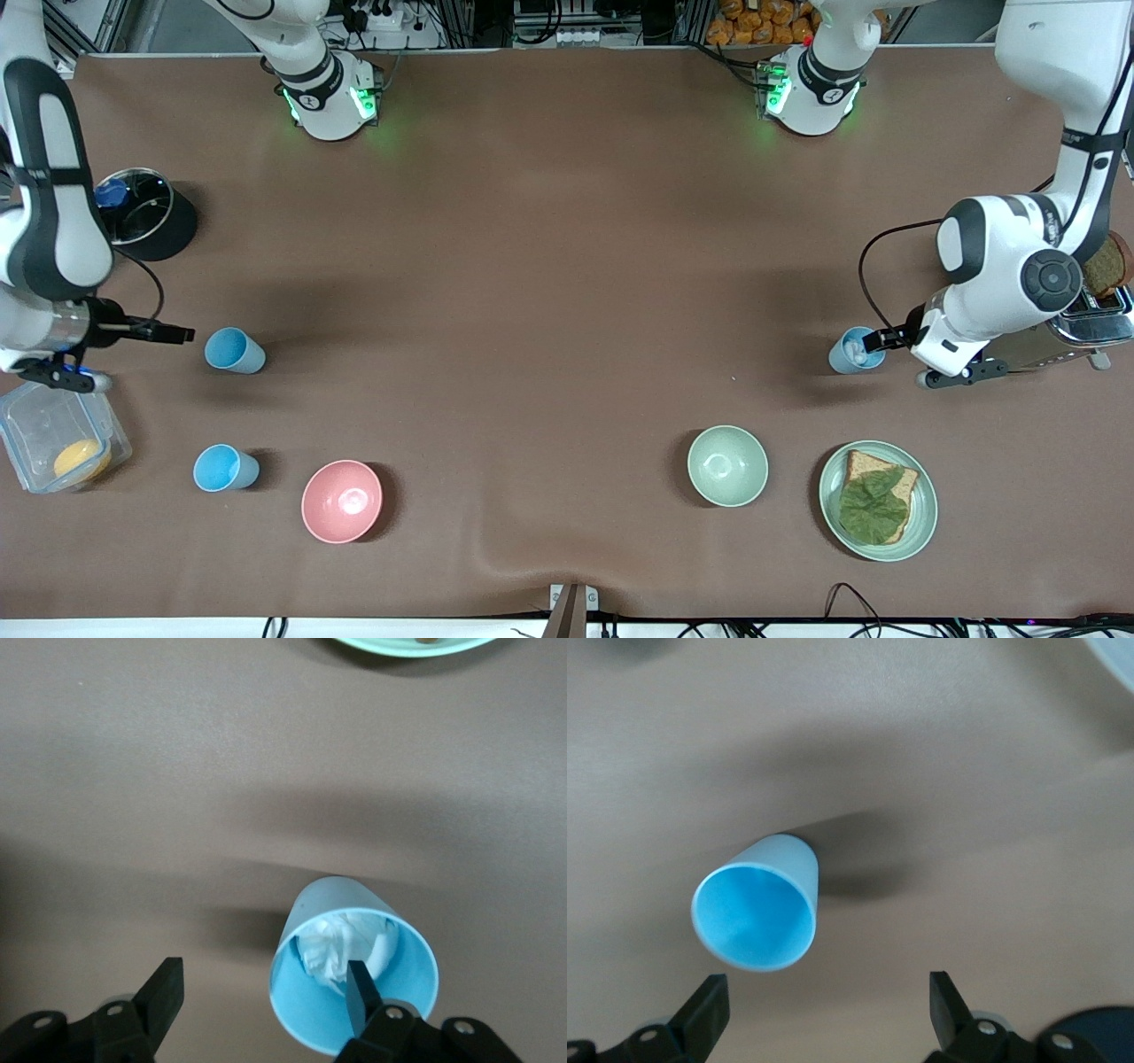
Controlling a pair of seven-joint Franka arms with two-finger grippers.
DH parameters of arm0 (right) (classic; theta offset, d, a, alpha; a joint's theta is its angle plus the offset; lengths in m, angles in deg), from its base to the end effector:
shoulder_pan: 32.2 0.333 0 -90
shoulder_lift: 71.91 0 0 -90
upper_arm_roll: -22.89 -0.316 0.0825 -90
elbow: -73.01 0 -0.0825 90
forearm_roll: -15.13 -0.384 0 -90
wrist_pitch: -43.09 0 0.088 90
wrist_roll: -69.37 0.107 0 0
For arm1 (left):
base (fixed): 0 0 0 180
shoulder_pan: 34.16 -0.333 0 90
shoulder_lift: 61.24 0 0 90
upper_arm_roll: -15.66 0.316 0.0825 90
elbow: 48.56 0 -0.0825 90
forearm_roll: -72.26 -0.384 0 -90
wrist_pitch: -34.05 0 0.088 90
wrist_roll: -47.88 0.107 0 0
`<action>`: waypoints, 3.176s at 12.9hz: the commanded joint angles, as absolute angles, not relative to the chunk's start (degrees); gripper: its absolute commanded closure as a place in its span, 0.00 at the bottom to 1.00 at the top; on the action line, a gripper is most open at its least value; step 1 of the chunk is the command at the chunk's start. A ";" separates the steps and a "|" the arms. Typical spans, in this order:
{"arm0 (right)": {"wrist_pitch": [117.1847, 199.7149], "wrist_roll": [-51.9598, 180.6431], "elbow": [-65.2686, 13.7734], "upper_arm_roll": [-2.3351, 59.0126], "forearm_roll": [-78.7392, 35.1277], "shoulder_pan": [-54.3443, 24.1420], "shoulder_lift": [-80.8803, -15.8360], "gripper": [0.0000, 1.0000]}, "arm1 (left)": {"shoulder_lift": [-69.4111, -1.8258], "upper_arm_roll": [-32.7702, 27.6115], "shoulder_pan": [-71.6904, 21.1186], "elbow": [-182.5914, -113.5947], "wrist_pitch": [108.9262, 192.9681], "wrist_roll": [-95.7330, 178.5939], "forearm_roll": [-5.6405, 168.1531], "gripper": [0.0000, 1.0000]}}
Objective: Stack blue cups with both arms
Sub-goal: 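Lift both cups and carry them toward the table middle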
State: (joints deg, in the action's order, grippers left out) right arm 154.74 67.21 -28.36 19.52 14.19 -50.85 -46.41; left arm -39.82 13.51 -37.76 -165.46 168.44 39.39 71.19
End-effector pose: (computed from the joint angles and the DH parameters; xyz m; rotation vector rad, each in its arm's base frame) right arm 0.6016 -0.1659 0.2924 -3.0151 0.3627 0.3907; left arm 0.5894 0.0156 0.2525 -3.1262 -0.2539 0.1070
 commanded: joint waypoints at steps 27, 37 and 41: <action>156.40 66.21 -31.49 17.79 13.63 -51.01 -46.67 1.00 | -42.89 -5.79 -20.03 -159.67 167.64 -10.52 70.70 1.00; 148.12 81.74 -30.00 17.53 4.06 -38.72 -55.99 1.00 | -25.39 -5.08 -0.59 -146.65 167.82 -42.20 63.04 1.00; 148.47 93.34 -30.08 17.53 3.88 -32.04 -57.14 1.00 | -24.24 -5.17 0.12 -145.94 167.91 -44.75 62.77 0.14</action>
